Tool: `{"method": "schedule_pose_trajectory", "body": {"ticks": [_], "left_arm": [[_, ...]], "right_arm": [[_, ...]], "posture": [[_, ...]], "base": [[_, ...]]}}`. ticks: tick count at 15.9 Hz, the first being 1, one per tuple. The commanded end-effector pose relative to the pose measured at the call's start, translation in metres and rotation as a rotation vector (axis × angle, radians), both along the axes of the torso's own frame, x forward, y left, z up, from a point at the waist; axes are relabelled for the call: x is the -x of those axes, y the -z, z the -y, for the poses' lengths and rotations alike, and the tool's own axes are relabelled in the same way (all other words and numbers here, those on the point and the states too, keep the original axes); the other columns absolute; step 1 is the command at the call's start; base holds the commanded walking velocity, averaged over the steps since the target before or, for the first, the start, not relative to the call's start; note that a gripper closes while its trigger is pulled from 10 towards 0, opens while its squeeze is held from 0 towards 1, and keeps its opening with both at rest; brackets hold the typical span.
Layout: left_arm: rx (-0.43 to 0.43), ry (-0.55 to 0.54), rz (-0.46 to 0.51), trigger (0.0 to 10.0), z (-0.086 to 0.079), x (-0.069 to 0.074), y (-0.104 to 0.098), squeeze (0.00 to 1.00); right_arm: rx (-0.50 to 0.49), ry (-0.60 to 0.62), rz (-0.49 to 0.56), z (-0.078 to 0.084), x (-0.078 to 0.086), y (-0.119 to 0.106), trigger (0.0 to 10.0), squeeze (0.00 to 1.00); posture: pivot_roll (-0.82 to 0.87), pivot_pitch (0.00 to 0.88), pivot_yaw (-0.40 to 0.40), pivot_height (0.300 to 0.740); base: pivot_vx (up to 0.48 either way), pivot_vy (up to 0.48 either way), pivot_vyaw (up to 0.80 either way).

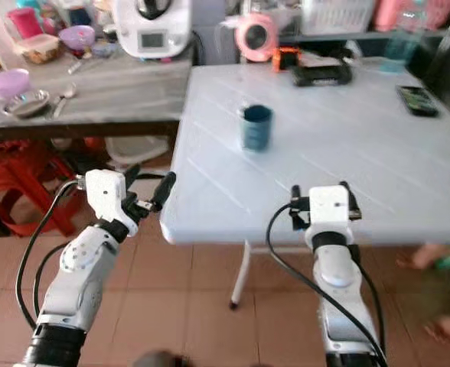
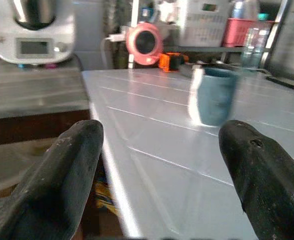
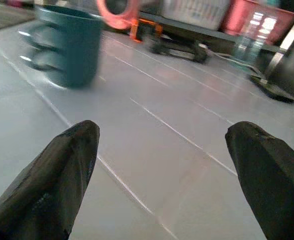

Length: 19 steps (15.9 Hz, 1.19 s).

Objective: Setting the table

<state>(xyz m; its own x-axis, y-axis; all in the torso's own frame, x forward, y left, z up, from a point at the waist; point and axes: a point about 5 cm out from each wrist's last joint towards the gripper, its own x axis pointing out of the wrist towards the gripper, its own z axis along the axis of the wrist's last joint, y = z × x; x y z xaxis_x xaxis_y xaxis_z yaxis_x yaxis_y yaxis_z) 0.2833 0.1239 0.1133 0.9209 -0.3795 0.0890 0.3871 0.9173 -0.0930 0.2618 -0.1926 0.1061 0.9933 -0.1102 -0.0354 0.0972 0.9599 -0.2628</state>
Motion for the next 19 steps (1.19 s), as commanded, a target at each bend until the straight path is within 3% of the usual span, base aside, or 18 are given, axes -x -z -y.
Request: {"method": "schedule_pose_trajectory", "body": {"ticks": [1, 4, 12, 19], "left_arm": [[-0.018, -0.021, -0.002, 10.0, -0.006, -0.001, 0.0, 0.0], [-0.013, -0.049, 0.005, 10.0, -0.007, -0.001, 0.0, 0.0], [-0.051, -0.088, -0.005, 10.0, -0.013, 0.01, 0.007, 0.0], [-0.052, -0.089, -0.005, 10.0, -0.013, 0.01, 0.007, 0.0]], "right_arm": [[-0.006, -0.034, 0.002, -0.008, -0.003, -0.002, 10.0, 0.0], [-0.058, -0.077, -0.003, -0.012, -0.001, -0.001, 10.0, 0.0], [-0.067, -0.128, 0.003, -0.019, 0.001, -0.001, 10.0, 0.0], [-0.066, -0.138, 0.004, -0.021, 0.0, -0.002, 10.0, 0.0]], "posture": [[-0.05, 0.0, 0.045, 0.74], [-0.04, 0.0, 0.044, 0.74], [-0.03, 0.0, 0.038, 0.74], [-0.03, 0.0, 0.038, 0.74]], "base": [[0.431, 0.0, 0.0], [0.368, 0.0, 0.0], [0.0, 0.0, 0.0], [0.0, 0.0, 0.8]]}}
